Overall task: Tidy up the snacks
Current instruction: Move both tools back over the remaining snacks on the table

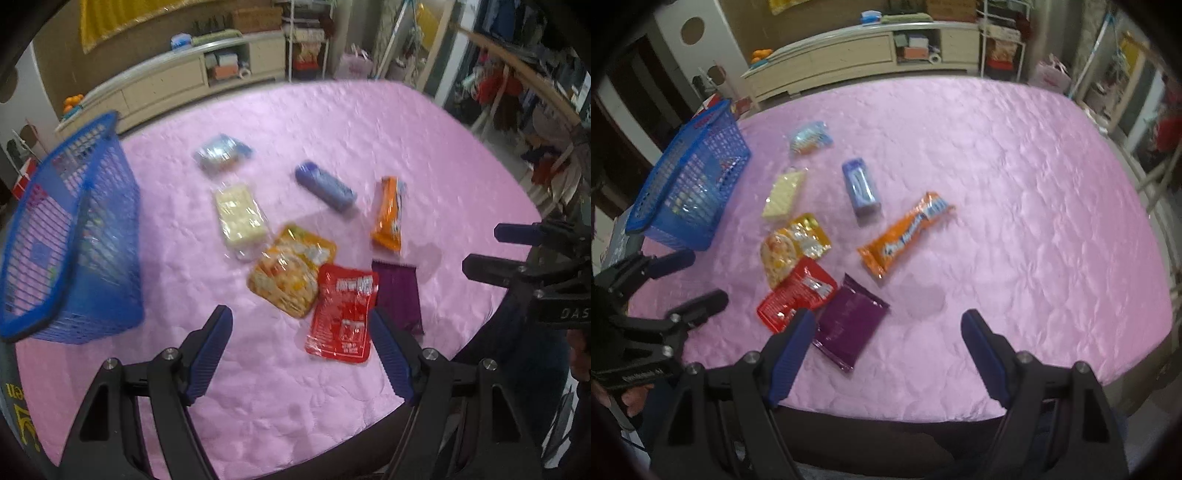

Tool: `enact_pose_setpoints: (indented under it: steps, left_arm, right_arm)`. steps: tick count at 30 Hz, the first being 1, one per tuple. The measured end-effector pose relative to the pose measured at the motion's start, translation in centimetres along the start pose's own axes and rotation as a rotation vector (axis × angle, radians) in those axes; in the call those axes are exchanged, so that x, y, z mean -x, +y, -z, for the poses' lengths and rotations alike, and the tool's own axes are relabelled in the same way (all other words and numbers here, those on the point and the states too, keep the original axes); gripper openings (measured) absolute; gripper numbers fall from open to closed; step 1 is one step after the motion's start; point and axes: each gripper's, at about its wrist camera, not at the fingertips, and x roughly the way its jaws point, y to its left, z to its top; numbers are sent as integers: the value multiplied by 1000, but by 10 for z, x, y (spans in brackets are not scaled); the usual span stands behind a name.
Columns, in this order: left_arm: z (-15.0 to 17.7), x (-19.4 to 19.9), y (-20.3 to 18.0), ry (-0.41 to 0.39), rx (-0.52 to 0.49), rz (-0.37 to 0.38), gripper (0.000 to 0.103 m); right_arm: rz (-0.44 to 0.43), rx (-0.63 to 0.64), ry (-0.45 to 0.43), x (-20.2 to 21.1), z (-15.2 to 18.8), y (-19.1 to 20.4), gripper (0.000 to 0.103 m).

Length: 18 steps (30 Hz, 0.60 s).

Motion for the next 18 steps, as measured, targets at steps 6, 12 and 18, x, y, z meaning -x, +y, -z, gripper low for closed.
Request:
enact_pose_setpoints:
  steps: [6, 12, 18]
  left_arm:
    - [4, -38, -17, 93, -79, 2, 85]
    - [2, -63, -26, 152, -105, 46, 87]
    - [-7, -86, -33, 187, -117, 57, 94]
  right_arm:
    - [-32, -35, 35, -19, 12, -11, 85]
    - [-14, -60, 62, -33, 17, -24, 85]
    - [-13, -66, 82, -42, 20, -27, 85]
